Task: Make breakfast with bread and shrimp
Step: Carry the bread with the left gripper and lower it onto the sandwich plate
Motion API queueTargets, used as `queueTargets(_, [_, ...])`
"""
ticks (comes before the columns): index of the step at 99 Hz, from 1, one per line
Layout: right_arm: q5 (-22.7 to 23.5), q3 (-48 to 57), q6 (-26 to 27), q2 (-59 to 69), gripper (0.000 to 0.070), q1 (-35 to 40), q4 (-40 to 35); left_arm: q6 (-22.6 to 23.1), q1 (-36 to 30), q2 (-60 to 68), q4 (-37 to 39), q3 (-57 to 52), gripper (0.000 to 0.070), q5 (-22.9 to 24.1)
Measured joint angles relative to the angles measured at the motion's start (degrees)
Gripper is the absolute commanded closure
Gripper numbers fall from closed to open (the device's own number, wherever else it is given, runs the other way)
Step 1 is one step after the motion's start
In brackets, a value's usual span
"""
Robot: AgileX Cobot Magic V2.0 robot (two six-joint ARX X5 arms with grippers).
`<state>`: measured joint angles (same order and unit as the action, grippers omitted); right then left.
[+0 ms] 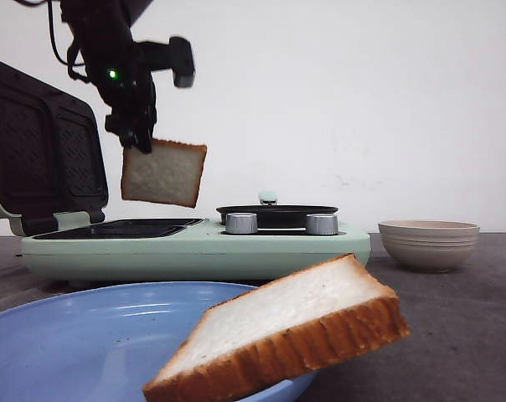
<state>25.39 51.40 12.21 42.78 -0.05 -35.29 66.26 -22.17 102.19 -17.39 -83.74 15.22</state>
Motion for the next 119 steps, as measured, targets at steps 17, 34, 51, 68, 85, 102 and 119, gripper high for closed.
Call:
queueTargets(17, [0.00, 0.00, 0.00, 0.00, 0.0339, 0.00, -0.02, 0.44, 0.94, 1.29, 0.02, 0.00, 0.0697, -0.24])
queueTargets(34, [0.00, 0.00, 0.00, 0.00, 0.0339, 0.00, -0.02, 0.31, 1.77, 1.81, -0.37, 0.00, 0.0697, -0.74])
queueTargets(51, [0.00, 0.00, 0.00, 0.00, 0.0339, 0.00, -0.02, 0.31, 2.16, 2.19, -0.37, 0.00, 0.0696, -1.55])
queueTargets(68, [0.00, 0.00, 0.00, 0.00, 0.0339, 0.00, -0.02, 0.28, 2.58, 2.60, -2.89, 0.00, 0.0696, -3.28])
queueTargets(85, [0.00, 0.00, 0.00, 0.00, 0.0339, 0.00, -0.02, -0.37, 2.67, 2.86, -3.37, 0.00, 0.0564, -3.32])
queueTargets(102, [0.00, 0.00, 0.00, 0.00, 0.0339, 0.00, -0.02, -1.07, 2.84, 2.86, -3.78, 0.00, 0.0141, -3.41])
queueTargets(119, [0.00, 0.00, 0.00, 0.00, 0.0339, 0.00, -0.02, -1.07, 2.82, 2.86, -4.87, 0.00, 0.0051, -3.43])
